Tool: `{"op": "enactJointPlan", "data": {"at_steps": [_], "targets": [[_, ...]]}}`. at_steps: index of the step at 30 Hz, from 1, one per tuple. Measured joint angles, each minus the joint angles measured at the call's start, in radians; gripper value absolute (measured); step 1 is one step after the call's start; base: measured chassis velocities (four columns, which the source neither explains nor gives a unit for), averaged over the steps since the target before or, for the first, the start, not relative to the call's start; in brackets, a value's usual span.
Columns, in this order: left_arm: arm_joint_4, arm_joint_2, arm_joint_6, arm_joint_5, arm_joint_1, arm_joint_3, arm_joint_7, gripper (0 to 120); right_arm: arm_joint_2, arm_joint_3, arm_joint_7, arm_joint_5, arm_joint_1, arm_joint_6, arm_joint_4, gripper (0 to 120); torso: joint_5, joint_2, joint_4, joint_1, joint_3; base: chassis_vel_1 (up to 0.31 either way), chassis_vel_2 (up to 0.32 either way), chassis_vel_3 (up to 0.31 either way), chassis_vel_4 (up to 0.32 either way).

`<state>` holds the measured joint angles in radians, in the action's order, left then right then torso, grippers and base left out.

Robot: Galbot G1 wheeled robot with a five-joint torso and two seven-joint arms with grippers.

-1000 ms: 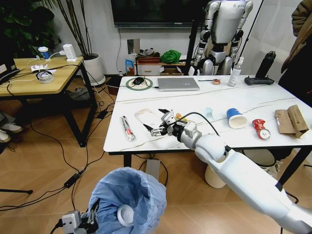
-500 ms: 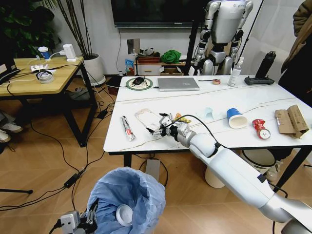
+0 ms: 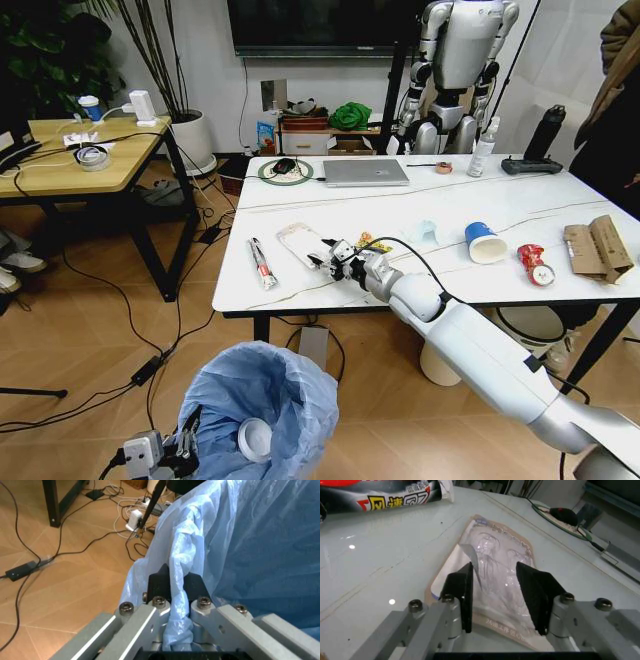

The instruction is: Pick up the trash bin and place the trash from the table into it.

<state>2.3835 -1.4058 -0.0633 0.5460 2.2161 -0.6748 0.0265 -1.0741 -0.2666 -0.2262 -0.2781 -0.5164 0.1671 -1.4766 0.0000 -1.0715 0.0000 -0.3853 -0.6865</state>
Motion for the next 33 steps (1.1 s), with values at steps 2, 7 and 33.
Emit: {"op": "enactJointPlan", "data": {"at_steps": [2, 7, 33], "targets": [[0.000, 0.001, 0.000, 0.000, 0.000, 0.000, 0.000, 0, 0.001, 0.000, -0.001, 0.002, -0.004, 0.000, -0.001, 25, 0.0000, 0.000, 0.0000, 0.000, 0.000, 0.000, 0.000, 0.000, 0.000], [0.000, 0.001, 0.000, 0.000, 0.001, 0.000, 0.000, 0, 0.003, -0.003, -0.004, 0.002, -0.010, -0.003, -0.003, 10, 0.0000, 0.000, 0.0000, 0.000, 0.000, 0.000, 0.000, 0.000, 0.000], [0.007, 0.000, -0.007, 0.002, -0.011, 0.020, -0.001, 0, 0.280, 0.146, -0.094, -0.649, -0.161, -0.045, -0.663, 0, -0.0002, 0.000, -0.0001, 0.000, 0.000, 0.000, 0.000, 0.000, 0.000]]}}
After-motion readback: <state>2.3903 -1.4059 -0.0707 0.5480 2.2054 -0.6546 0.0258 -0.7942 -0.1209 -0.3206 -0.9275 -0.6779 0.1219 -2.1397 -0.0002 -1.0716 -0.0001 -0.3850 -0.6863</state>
